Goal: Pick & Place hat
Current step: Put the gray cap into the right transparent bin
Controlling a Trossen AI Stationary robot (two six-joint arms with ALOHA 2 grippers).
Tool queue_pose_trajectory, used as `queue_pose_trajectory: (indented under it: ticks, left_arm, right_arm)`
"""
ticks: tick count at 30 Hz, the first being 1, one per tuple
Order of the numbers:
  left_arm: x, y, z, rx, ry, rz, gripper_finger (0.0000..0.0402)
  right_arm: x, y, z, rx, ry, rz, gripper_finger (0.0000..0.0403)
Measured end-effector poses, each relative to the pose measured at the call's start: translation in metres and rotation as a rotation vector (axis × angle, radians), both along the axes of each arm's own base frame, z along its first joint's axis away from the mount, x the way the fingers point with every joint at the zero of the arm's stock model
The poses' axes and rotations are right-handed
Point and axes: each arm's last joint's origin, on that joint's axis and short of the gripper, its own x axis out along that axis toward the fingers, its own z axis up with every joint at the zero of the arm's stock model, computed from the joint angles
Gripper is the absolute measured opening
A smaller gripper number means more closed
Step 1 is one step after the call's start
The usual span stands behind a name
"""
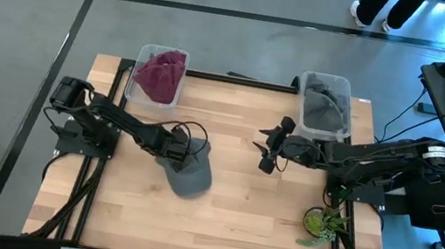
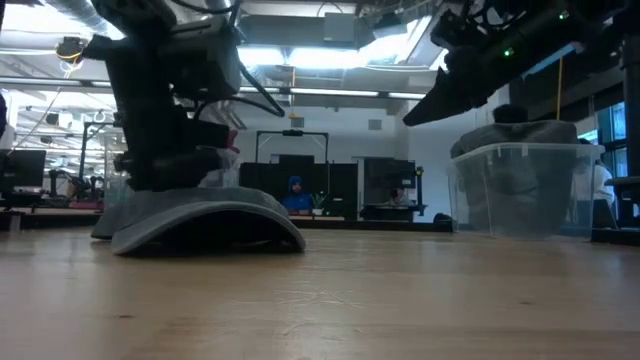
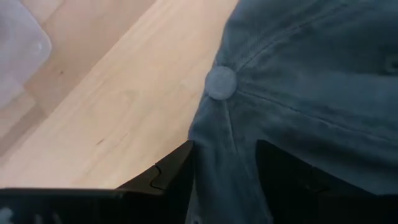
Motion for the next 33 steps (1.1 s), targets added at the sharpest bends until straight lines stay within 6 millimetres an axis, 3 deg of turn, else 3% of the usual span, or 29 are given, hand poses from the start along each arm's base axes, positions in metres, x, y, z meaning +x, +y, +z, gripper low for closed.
queue_pose_trajectory:
  ticks: [11, 17, 22, 28, 33]
  left_arm:
    - [0.005, 0.000, -0.011, 0.069, -0.013, 0.032, 0.0162]
    - [0.006, 0.000, -0.012, 0.068, 0.042, -0.126, 0.0150]
    - [0.008, -0.001, -0.016, 0.064, 0.077, -0.222, 0.0107]
    - [0.010, -0.002, -0.016, 0.084, 0.080, -0.280, 0.0017]
    - [0.014, -0.004, -0.006, 0.118, 0.073, -0.348, 0.0006]
  right_arm:
    - [0.003, 0.000, -0.006, -0.001, 0.028, 0.000, 0.0214]
    - [0.003, 0.000, -0.006, 0.000, 0.027, -0.001, 0.0214]
    - [0.003, 0.000, -0.006, 0.001, 0.026, -0.001, 0.0213]
    - [0.003, 0.000, -0.006, 0.001, 0.026, -0.001, 0.0214]
    - [0.004, 0.001, -0.006, 0.026, 0.018, 0.004, 0.0214]
